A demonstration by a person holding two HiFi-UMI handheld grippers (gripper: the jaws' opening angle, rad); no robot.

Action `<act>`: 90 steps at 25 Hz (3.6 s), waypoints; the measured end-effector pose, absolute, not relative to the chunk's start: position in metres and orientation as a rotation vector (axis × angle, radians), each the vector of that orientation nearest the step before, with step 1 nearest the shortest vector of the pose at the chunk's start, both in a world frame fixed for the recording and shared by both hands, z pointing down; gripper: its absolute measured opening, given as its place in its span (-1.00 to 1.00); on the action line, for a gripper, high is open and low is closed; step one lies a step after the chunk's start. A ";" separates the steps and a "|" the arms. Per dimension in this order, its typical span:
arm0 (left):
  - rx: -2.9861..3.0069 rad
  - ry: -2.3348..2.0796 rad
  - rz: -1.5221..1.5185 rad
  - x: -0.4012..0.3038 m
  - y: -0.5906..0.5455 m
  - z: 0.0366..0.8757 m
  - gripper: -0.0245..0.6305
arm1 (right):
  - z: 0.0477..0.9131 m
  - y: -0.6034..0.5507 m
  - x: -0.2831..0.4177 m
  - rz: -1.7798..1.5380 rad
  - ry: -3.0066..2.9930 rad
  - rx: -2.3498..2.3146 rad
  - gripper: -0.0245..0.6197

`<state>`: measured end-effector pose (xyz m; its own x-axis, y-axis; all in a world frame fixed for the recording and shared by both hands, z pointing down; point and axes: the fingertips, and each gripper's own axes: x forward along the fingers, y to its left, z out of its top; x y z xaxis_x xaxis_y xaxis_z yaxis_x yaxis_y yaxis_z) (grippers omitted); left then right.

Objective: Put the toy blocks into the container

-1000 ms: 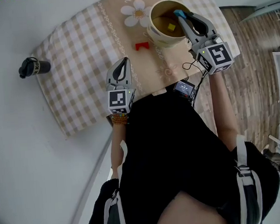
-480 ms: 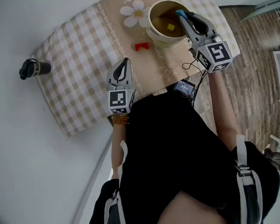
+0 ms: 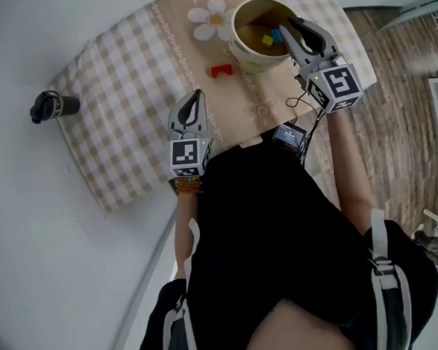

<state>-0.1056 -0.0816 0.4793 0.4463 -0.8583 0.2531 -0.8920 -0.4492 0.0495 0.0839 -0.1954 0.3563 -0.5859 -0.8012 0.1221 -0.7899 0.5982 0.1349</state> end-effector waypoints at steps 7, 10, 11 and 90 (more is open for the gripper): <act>2.520 -1.528 0.294 -0.102 -0.082 0.483 -0.92 | 0.361 -0.191 0.081 -0.087 -2.674 1.297 -0.64; 2.522 -1.525 0.304 -0.102 -0.082 0.484 -0.92 | 0.363 -0.188 0.084 -0.074 -2.676 1.304 -0.64; 2.523 -1.523 0.310 -0.101 -0.082 0.485 -0.92 | 0.364 -0.187 0.086 -0.068 -2.677 1.308 -0.64; 2.310 -1.392 0.552 -0.081 -0.132 0.576 -0.76 | 0.426 -0.123 0.121 0.122 -2.601 1.356 -0.70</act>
